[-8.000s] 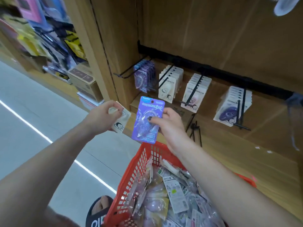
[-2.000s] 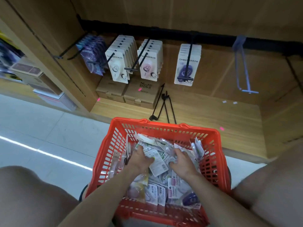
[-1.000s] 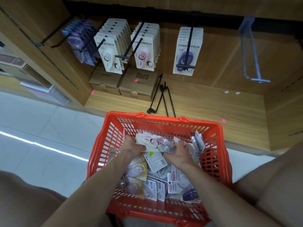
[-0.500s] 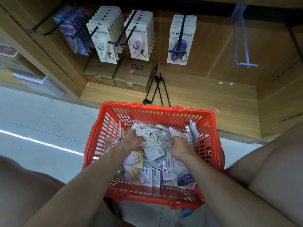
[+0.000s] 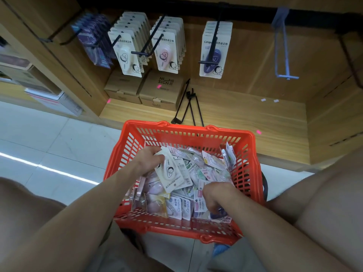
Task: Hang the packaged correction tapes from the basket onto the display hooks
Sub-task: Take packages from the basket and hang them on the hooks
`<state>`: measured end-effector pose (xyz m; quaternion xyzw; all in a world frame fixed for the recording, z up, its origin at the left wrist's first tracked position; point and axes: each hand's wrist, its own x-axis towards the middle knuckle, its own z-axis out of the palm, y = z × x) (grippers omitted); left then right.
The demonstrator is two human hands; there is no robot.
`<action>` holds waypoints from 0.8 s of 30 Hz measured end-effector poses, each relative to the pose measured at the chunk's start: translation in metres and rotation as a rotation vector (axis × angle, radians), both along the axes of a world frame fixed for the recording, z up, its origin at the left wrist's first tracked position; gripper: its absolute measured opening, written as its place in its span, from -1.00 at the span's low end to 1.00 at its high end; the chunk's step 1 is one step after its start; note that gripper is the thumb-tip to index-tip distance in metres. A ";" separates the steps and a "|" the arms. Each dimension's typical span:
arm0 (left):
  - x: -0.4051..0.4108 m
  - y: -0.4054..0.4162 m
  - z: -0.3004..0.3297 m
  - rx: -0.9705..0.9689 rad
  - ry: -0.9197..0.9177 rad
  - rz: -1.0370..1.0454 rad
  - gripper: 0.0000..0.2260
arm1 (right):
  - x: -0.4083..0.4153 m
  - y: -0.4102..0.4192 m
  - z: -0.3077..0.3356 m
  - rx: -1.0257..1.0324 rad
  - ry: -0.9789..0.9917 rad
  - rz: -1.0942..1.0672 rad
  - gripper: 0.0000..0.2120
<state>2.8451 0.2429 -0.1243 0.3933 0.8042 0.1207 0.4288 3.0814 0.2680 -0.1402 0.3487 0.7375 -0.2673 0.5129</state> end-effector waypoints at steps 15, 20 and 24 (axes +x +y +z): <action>0.023 -0.008 0.017 0.202 0.071 -0.370 -0.68 | 0.036 0.055 0.032 -0.188 0.397 -0.587 -0.81; 0.028 0.000 0.042 0.311 -0.004 -0.356 -0.75 | 0.042 0.062 0.045 -0.431 0.628 -1.052 -0.70; 0.030 0.010 0.065 0.427 -0.084 -0.272 -0.78 | 0.040 0.066 0.058 -0.456 0.739 -1.172 -0.77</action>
